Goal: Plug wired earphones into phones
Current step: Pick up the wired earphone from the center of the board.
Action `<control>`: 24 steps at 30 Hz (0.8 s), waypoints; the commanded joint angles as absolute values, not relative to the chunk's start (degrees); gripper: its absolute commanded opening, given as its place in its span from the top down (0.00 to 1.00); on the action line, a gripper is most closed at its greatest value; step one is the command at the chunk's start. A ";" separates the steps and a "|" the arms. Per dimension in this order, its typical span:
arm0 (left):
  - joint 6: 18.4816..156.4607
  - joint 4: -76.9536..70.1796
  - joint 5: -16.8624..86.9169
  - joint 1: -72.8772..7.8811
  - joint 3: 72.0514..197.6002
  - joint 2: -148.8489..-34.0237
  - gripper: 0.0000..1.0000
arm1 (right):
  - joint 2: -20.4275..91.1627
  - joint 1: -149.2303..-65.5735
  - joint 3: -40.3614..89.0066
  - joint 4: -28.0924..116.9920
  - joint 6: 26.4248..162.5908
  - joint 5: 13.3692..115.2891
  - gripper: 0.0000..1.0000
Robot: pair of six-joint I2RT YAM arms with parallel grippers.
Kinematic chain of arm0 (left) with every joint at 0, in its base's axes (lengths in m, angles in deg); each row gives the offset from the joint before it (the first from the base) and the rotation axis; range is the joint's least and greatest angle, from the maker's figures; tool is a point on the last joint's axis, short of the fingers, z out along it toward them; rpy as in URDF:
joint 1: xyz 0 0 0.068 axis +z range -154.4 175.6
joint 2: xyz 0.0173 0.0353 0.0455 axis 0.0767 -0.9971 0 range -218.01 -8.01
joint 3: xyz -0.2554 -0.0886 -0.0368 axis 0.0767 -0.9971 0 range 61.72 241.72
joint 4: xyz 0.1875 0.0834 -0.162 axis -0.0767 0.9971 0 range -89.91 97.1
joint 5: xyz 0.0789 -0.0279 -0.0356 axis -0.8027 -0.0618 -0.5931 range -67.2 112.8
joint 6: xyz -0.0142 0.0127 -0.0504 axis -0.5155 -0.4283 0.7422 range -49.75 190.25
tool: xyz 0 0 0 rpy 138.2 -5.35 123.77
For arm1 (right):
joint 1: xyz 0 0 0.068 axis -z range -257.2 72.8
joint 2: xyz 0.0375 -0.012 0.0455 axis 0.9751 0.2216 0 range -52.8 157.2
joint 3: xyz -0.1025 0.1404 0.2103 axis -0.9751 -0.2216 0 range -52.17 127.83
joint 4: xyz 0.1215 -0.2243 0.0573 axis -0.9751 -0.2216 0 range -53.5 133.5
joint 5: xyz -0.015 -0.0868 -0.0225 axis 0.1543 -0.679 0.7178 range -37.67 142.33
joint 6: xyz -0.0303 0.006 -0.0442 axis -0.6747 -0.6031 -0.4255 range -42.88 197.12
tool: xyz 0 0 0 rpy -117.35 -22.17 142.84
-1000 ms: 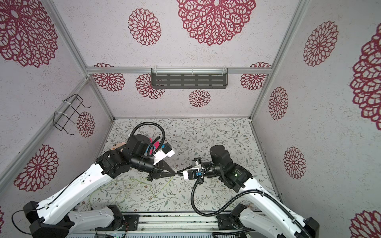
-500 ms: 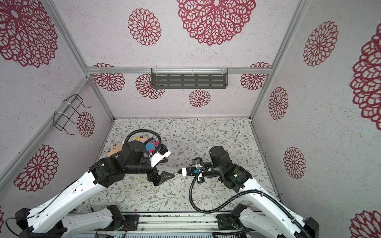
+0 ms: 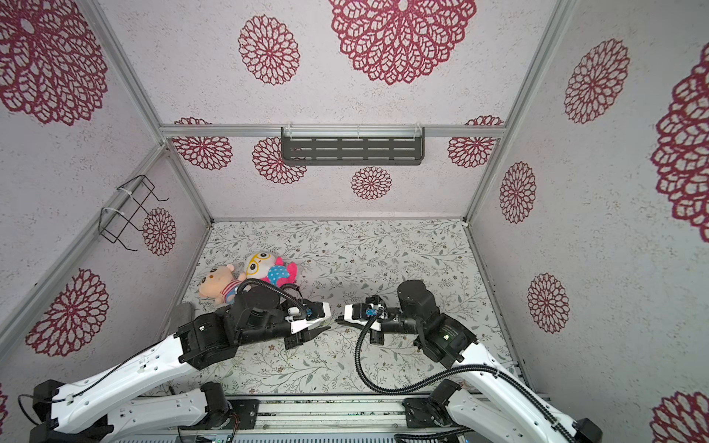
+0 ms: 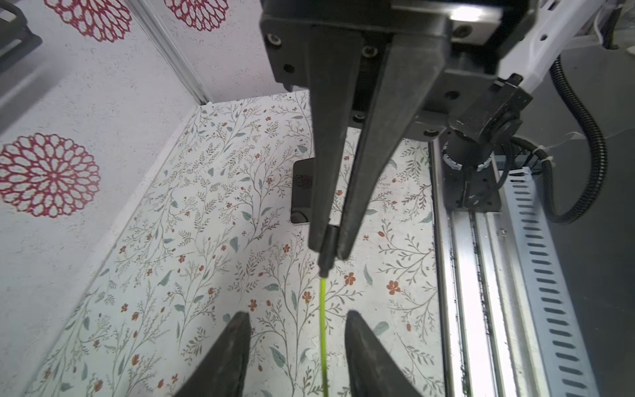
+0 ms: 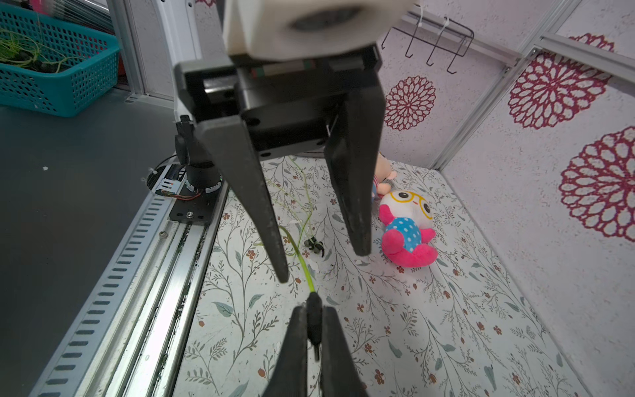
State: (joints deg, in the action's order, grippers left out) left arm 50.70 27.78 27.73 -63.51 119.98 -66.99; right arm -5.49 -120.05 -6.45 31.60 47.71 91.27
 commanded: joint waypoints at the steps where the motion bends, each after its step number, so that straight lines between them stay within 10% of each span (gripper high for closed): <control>1: 47.68 26.41 26.93 -64.10 122.13 -68.23 0.58 | -6.57 -120.44 -6.59 32.96 49.37 92.80 1.00; 19: 48.75 28.26 32.64 -65.66 124.56 -71.11 1.00 | -7.01 -120.79 -6.71 32.86 49.97 91.36 1.00; 24: 49.25 28.19 31.95 -65.66 124.05 -70.53 1.00 | -8.25 -120.79 -7.46 33.48 50.11 88.69 0.73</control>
